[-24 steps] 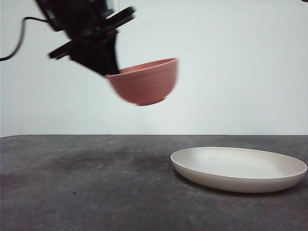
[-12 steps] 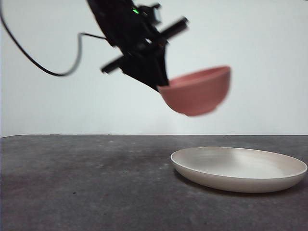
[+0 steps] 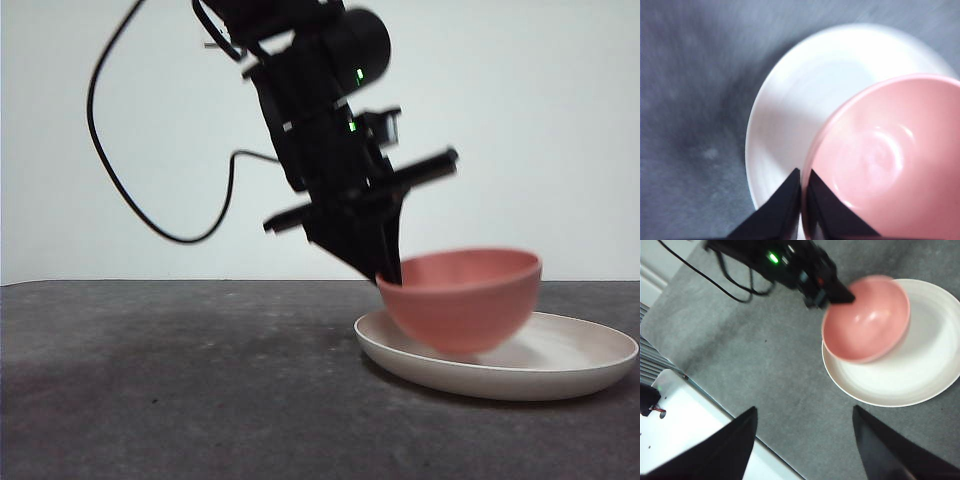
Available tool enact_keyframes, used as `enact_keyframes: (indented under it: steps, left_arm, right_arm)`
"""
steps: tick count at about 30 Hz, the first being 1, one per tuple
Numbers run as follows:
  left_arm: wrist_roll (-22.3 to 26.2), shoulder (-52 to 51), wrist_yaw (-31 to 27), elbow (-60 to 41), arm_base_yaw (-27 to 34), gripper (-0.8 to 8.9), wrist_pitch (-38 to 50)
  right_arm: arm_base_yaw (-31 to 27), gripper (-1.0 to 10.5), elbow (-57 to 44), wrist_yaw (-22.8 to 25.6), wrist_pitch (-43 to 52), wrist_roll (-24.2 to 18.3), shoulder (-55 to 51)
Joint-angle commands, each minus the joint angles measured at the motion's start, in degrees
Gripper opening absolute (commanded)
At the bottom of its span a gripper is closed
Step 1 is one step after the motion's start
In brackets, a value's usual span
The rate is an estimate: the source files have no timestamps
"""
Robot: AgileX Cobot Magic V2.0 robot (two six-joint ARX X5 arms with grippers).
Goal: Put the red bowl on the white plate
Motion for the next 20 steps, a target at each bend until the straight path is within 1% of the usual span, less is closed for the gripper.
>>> enact_keyframes:
  steps: [1, 5, 7, 9, 12, 14, 16, 20]
  left_arm:
    - [-0.3, 2.1, -0.5, 1.7, -1.1, 0.10, 0.8]
    - [-0.3, 2.6, -1.6, 1.7, -1.9, 0.10, 1.2]
    - [-0.3, 2.6, -1.6, 1.7, -2.2, 0.11, 1.3]
    - [-0.3, 2.6, -1.6, 1.7, -2.4, 0.61, 1.3]
    - [-0.3, 2.6, -1.6, 1.7, -2.7, 2.05, 0.9]
    - [-0.3, 2.6, -1.5, 1.7, -2.8, 2.63, 0.8]
    - [-0.3, 2.4, -1.5, 1.8, -2.9, 2.83, 0.6]
    - [-0.3, 0.2, -1.5, 1.8, -2.9, 2.84, 0.9]
  right_arm:
    - [0.1, 3.0, 1.0, 0.1, 0.1, 1.4, -0.6]
    - [0.1, 3.0, 1.0, 1.9, -0.9, 1.7, -1.5]
    - [0.1, 3.0, 1.0, 1.9, -1.6, 1.7, -1.6]
    - [0.1, 3.0, 1.0, 1.9, -2.3, 1.7, -1.5]
    - [0.1, 3.0, 1.0, 1.9, -2.6, 1.6, -1.5]
    - [0.1, 3.0, 1.0, 1.9, -2.7, 1.7, -1.5]
    - [0.1, 3.0, 1.0, 1.9, -2.7, 1.6, -1.5]
    - [0.1, 3.0, 1.0, 1.9, -3.2, 1.6, -1.5]
